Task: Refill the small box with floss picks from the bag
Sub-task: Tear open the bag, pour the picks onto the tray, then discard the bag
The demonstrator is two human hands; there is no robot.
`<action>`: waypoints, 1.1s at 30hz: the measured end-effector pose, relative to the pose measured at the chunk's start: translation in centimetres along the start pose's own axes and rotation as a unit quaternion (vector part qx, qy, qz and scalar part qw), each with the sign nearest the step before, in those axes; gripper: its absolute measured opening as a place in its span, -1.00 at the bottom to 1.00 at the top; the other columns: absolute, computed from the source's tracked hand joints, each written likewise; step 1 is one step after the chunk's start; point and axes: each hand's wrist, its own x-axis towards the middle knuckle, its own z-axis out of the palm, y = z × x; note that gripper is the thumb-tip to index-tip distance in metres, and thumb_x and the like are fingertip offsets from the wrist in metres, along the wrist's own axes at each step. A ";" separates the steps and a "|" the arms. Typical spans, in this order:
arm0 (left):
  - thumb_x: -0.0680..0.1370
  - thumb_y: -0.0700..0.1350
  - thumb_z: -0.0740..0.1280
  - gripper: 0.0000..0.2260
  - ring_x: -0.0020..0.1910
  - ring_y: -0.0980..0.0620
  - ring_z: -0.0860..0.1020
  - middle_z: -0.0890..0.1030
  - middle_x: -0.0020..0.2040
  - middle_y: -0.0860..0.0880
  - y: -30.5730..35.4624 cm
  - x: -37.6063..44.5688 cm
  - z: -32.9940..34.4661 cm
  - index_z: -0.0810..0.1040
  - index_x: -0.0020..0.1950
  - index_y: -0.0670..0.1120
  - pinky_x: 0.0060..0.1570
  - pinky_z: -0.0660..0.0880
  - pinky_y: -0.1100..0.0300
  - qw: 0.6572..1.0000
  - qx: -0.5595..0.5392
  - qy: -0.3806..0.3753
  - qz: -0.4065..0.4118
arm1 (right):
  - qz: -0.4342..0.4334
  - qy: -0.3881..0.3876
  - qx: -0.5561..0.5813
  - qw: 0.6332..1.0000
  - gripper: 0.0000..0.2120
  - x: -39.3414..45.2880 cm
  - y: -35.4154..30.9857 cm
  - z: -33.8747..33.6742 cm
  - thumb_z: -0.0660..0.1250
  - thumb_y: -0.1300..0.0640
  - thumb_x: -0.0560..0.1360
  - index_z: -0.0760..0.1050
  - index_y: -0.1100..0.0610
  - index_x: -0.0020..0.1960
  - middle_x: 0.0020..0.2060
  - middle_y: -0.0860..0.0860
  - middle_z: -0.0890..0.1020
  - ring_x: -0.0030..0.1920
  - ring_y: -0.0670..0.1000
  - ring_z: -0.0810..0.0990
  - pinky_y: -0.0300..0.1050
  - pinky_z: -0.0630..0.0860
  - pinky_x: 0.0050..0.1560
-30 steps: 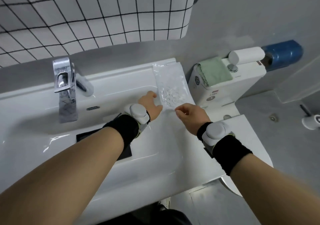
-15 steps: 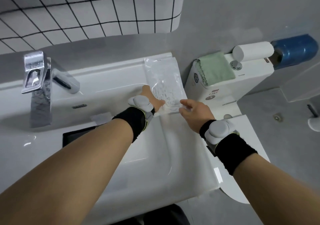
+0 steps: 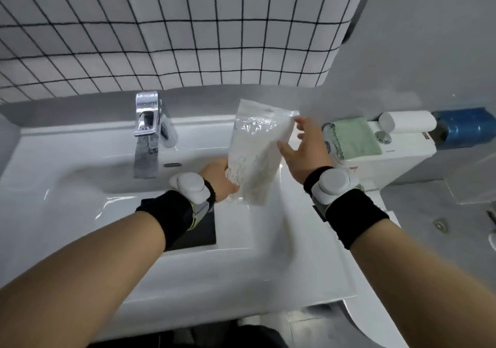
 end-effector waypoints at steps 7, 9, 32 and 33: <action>0.48 -0.23 0.35 -0.94 -0.12 -0.08 0.58 0.62 -0.11 -0.14 -4.9 -7.3 -6.0 0.53 -0.09 -0.20 -0.14 0.49 0.13 0.998 0.059 -0.001 0.013 | -0.094 -0.043 -0.063 0.993 -0.71 -3.1 -8.4 2.7 0.30 0.02 0.54 0.49 0.06 0.24 0.14 0.01 0.59 0.16 0.04 0.51 -0.26 0.32 0.06; 0.49 -0.21 0.36 -0.80 -0.25 0.02 0.50 0.52 -0.28 0.02 -6.9 -8.9 -7.5 0.41 -0.28 -0.04 -0.28 0.39 0.23 0.998 0.057 0.008 0.006 | -0.077 -0.060 -0.049 0.994 -0.83 -4.6 -10.2 3.8 0.28 0.00 0.54 0.54 0.05 0.06 -0.04 -0.03 0.62 -0.01 0.03 0.54 -0.23 0.37 -0.11; 0.56 0.13 0.21 -0.65 -0.09 -0.14 0.65 0.70 -0.13 -0.10 -11.4 -17.8 -10.7 0.60 -0.25 -0.06 0.00 0.58 0.09 0.997 -0.036 0.042 -0.056 | -0.002 -0.322 -0.178 0.930 -0.87 -14.6 -15.1 11.5 0.37 -0.01 0.46 0.66 -0.03 -0.22 -0.37 -0.08 0.64 -0.29 0.01 0.67 -0.23 0.57 -0.24; 0.56 0.15 0.21 -0.62 -0.12 -0.14 0.66 0.70 -0.15 -0.10 -11.1 -17.8 -10.2 0.62 -0.21 -0.10 -0.03 0.60 0.08 0.996 -0.051 0.031 -0.069 | 0.000 -0.318 -0.170 0.933 -0.85 -14.7 -15.1 11.4 0.37 -0.02 0.46 0.65 -0.02 -0.23 -0.37 -0.06 0.65 -0.30 0.03 0.68 -0.23 0.58 -0.26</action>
